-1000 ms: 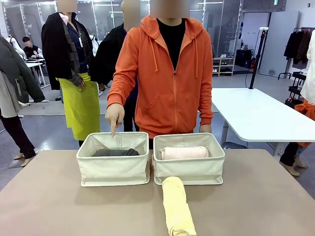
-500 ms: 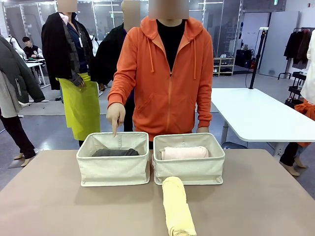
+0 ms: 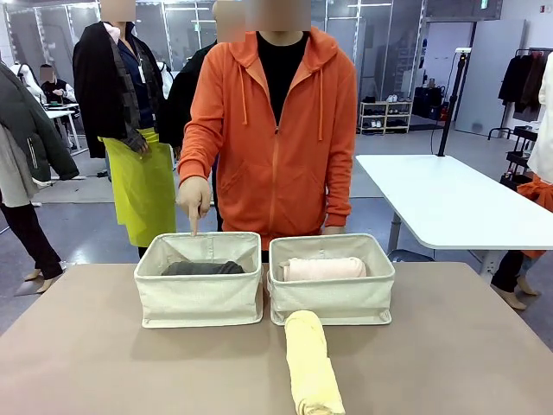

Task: Divide the towels into two baskets.
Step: Pick up one hotel-folded towel from the bottom of the table and place it in the Fabric basket indicated by the person.

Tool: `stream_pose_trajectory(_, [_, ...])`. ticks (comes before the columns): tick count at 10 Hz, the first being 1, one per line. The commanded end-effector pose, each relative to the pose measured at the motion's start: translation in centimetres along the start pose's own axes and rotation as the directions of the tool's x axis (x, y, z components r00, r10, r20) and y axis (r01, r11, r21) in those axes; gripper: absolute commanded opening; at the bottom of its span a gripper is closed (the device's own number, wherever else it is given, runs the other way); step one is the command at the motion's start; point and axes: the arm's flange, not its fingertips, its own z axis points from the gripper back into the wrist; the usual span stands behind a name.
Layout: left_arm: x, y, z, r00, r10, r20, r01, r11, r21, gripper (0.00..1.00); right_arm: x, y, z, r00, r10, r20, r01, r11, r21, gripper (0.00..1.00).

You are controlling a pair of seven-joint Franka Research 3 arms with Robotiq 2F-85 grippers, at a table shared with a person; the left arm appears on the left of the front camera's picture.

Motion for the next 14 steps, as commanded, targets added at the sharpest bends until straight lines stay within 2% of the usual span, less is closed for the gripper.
stream_pose_trajectory(1, [-0.2, -0.5, 0.4, 1.000, -0.005, -0.005, 0.005, 1.000, -0.007, 1.00, 2.0, 3.2, -5.6, 0.976, 0.042, -0.212, -0.045, 0.999, -0.007, 1.00])
stream_pose_trajectory(2, [-0.2, -0.5, 0.4, 1.000, -0.005, -0.005, 0.005, 1.000, -0.007, 1.00, 2.5, 4.0, -10.3, 0.948, 0.045, -0.314, -0.064, 0.997, -0.050, 1.00])
stream_pose_trajectory(3, [-0.2, -0.5, 0.4, 1.000, -0.005, -0.005, 0.005, 1.000, -0.007, 1.00, 2.5, 5.0, -14.6, 0.928, 0.078, -0.363, -0.088, 0.996, -0.012, 1.00])
stream_pose_trajectory(4, [-0.2, -0.5, 0.4, 1.000, -0.005, -0.005, 0.005, 1.000, -0.007, 1.00, 2.1, 5.5, -18.4, 0.914, 0.070, -0.399, -0.086, 0.996, -0.023, 1.00])
stream_pose_trajectory(7, [-0.2, -0.5, 0.4, 1.000, -0.005, -0.005, 0.005, 1.000, -0.007, 1.00, 1.0, 8.1, -26.0, 0.919, 0.088, -0.385, -0.142, 0.983, -0.116, 1.00])
stream_pose_trajectory(9, [-0.2, -0.5, 0.4, 1.000, -0.005, -0.005, 0.005, 1.000, -0.007, 1.00, 0.6, 9.2, -30.6, 0.925, 0.062, -0.376, -0.132, 0.977, -0.165, 1.00])
stream_pose_trajectory(10, [-0.2, -0.5, 0.4, 1.000, -0.005, -0.005, 0.005, 1.000, -0.007, 1.00, 0.6, 9.9, -32.5, 0.934, 0.045, -0.354, -0.125, 0.971, -0.206, 1.00])
stream_pose_trajectory(14, [-0.2, -0.5, 0.4, 1.000, -0.005, -0.005, 0.005, 1.000, -0.007, 1.00, 1.0, 13.3, -39.4, 0.936, 0.006, -0.352, -0.122, 0.943, -0.310, 1.00])
